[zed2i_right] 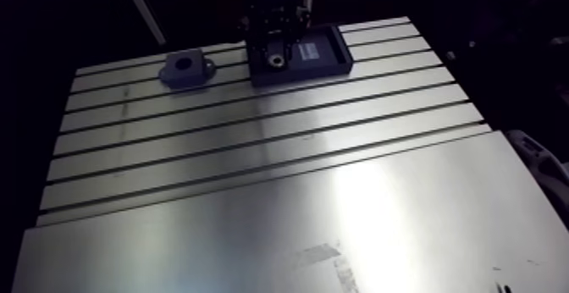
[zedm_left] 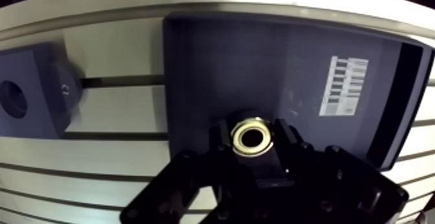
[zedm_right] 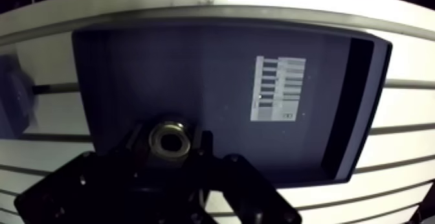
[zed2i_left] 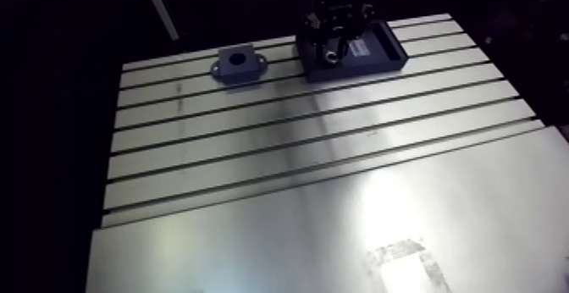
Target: Pick up the bearing and press it into the housing until flush.
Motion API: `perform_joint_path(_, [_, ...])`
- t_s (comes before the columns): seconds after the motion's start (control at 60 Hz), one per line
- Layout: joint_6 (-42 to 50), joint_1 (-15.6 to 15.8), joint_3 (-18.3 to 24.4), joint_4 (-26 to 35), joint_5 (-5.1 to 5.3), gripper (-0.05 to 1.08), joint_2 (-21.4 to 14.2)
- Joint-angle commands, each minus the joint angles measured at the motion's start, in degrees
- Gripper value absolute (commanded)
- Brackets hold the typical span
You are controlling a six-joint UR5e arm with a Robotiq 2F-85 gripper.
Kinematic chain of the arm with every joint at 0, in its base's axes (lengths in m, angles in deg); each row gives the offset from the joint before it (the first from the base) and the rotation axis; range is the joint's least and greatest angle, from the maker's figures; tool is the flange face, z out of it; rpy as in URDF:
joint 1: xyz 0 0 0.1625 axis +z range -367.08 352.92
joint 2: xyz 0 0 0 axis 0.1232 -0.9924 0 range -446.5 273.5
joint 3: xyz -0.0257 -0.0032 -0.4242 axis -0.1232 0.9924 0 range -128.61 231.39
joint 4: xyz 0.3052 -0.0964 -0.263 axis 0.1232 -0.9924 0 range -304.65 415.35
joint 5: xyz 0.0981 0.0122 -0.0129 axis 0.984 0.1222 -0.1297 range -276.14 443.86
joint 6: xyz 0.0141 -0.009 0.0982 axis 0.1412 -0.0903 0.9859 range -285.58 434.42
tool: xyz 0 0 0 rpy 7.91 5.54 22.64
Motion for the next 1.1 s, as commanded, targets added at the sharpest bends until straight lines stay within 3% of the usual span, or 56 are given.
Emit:
perform_joint_path(0.017, [-0.1, 0.1, 0.8, 1.0, -0.25, 0.62, -0.8])
perform_joint_path(0.467, [2.3, 2.1, 2.7, 7.5, 0.11, 0.63, -7.4])
perform_joint_path(0.883, [5.9, 7.4, 6.4, 9.4, 0.37, 0.64, -7.2])
perform_joint_path(1.1, [6.6, 9.5, 7.7, 10.6, 0.99, 0.64, -6.8])
